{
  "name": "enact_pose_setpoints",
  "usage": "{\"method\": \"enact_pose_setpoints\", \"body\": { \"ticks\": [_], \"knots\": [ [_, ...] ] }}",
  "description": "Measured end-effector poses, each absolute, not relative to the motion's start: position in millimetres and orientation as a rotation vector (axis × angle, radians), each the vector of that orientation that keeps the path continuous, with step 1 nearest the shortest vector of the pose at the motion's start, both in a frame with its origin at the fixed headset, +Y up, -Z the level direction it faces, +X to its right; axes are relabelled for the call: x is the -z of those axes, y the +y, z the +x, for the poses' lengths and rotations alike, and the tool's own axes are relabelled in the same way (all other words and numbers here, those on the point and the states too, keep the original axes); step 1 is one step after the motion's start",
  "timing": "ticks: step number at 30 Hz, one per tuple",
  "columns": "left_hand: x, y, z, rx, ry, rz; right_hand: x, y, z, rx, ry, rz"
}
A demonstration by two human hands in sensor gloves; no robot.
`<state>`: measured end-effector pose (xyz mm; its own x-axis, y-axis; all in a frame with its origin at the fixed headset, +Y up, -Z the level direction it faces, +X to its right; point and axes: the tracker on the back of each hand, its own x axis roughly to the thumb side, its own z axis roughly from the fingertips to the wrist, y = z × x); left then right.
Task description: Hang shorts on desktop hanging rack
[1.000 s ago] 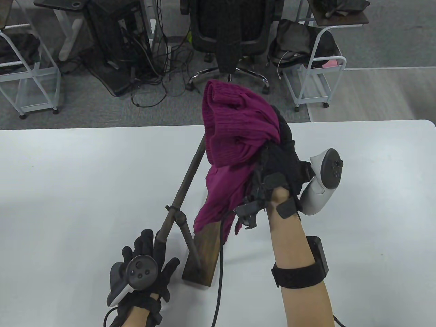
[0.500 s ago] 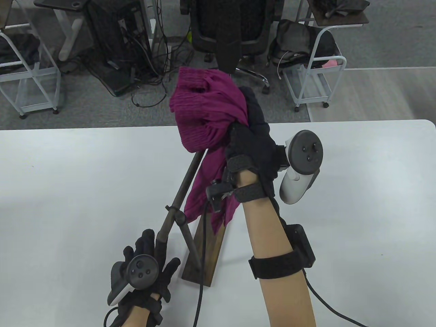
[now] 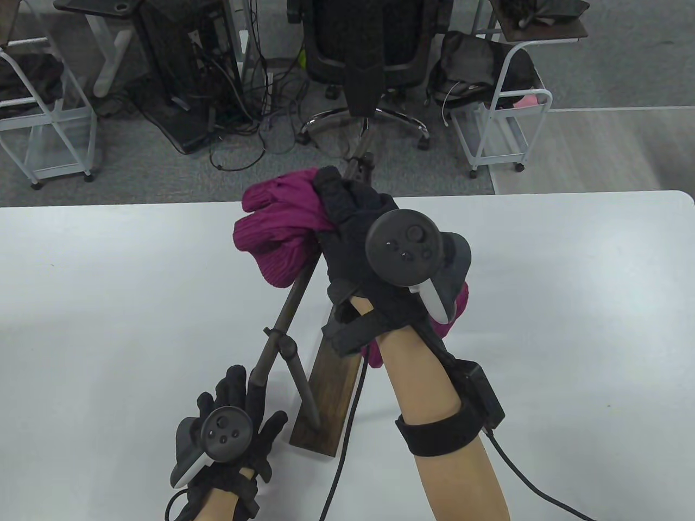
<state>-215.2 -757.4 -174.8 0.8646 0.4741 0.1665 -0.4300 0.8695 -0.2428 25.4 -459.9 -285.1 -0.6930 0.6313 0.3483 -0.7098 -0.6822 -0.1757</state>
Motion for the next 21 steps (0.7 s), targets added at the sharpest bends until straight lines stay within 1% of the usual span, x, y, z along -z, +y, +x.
{"method": "enact_pose_setpoints", "body": {
  "ticks": [8,13,21],
  "knots": [
    [174.6,-757.1,-215.5,-0.479,-0.223,-0.202,288.2,-466.3,23.1,-2.462,-0.192,0.508],
    [174.5,-757.0,-215.5,-0.477,-0.221,-0.201,288.4,-468.1,26.8,-2.433,-0.114,0.576],
    [174.3,-756.6,-215.7,-0.470,-0.216,-0.197,280.7,-479.6,36.3,-2.360,-0.135,0.600]
  ]
}}
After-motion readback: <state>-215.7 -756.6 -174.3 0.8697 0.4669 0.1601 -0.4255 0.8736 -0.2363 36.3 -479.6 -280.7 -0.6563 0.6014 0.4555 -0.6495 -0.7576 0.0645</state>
